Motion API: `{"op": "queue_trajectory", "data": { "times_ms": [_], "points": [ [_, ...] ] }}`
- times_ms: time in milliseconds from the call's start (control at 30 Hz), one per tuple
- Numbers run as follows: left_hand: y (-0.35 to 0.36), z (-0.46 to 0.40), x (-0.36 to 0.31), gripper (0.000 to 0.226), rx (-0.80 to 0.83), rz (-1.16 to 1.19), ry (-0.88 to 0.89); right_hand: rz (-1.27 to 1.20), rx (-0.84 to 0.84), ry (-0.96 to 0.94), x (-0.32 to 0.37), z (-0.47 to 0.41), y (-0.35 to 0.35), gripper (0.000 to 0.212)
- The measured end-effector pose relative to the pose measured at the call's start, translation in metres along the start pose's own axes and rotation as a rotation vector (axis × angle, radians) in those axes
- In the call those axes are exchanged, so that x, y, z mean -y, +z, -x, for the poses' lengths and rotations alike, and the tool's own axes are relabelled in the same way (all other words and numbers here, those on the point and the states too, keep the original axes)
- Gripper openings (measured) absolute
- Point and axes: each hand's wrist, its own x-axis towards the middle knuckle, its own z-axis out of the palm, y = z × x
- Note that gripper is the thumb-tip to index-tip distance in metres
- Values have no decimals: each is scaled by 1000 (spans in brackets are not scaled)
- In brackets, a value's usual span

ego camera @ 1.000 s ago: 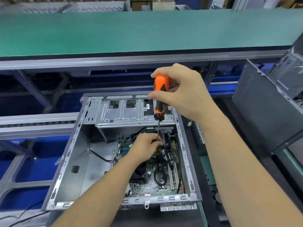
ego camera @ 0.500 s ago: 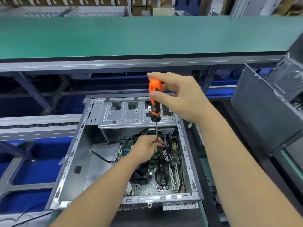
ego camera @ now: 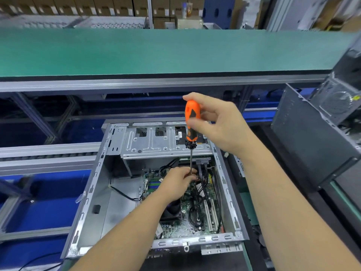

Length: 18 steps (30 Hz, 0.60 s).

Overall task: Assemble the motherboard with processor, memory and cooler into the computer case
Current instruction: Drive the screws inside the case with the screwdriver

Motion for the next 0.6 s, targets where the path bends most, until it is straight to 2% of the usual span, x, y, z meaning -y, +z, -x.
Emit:
{"op": "queue_trajectory", "data": {
  "times_ms": [67,167,233,300,433,600],
  "points": [
    [-10,4,-2,34,3,-43,-17,-14,18,28,-3,3,3,53],
    [-39,15,-16,17,-176,17,-12,-33,-97,0,3,-1,-2,56],
    [-61,25,-36,17,-362,285,27,-53,-165,-33,11,-9,-11,56],
    [-77,34,-59,18,-491,556,141,-95,-203,-44,18,-15,-18,55],
    [-83,47,-98,18,-495,582,355,-67,-241,-24,25,-18,-22,53],
    [-76,51,-108,29,-523,538,358,-50,-272,-3,26,-13,-21,54]
  ]
}}
